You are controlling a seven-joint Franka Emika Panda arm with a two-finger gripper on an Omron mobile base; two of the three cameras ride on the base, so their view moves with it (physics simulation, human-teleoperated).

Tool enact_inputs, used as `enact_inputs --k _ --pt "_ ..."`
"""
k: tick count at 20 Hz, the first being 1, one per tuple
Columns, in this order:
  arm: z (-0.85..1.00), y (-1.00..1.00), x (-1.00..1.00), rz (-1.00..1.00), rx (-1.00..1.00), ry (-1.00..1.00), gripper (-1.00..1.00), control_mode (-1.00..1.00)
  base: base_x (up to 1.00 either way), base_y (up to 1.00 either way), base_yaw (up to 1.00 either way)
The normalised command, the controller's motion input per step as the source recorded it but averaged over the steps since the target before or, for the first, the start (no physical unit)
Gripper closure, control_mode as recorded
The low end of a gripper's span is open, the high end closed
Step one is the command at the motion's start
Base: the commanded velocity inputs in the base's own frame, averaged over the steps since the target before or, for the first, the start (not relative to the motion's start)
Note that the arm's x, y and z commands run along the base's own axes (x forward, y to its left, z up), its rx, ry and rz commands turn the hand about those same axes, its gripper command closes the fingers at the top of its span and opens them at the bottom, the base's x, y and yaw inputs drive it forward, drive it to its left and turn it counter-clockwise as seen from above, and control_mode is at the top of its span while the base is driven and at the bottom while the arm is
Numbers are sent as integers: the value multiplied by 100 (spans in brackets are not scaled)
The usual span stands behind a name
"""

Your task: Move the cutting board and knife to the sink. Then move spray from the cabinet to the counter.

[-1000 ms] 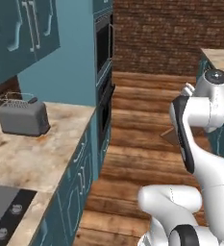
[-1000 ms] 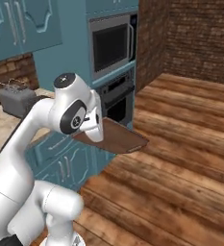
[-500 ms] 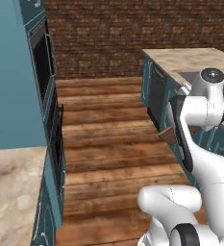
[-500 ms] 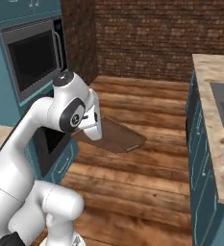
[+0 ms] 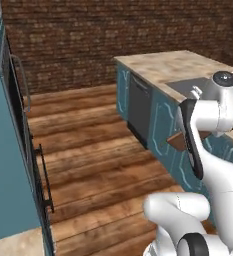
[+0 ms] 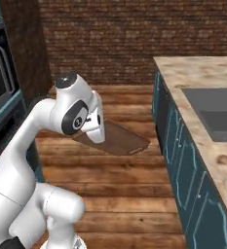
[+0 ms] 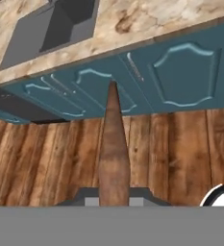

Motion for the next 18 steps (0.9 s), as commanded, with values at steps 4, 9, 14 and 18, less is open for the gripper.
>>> enact_inputs --k 4,9,14,18 --pt "0 0 0 0 0 0 100 100 100 40 -58" --pt "0 0 0 0 0 0 100 100 94 13 -64" --pt "0 0 0 0 0 0 100 100 98 0 -55" --pt "0 0 0 0 0 0 100 100 100 0 -30"
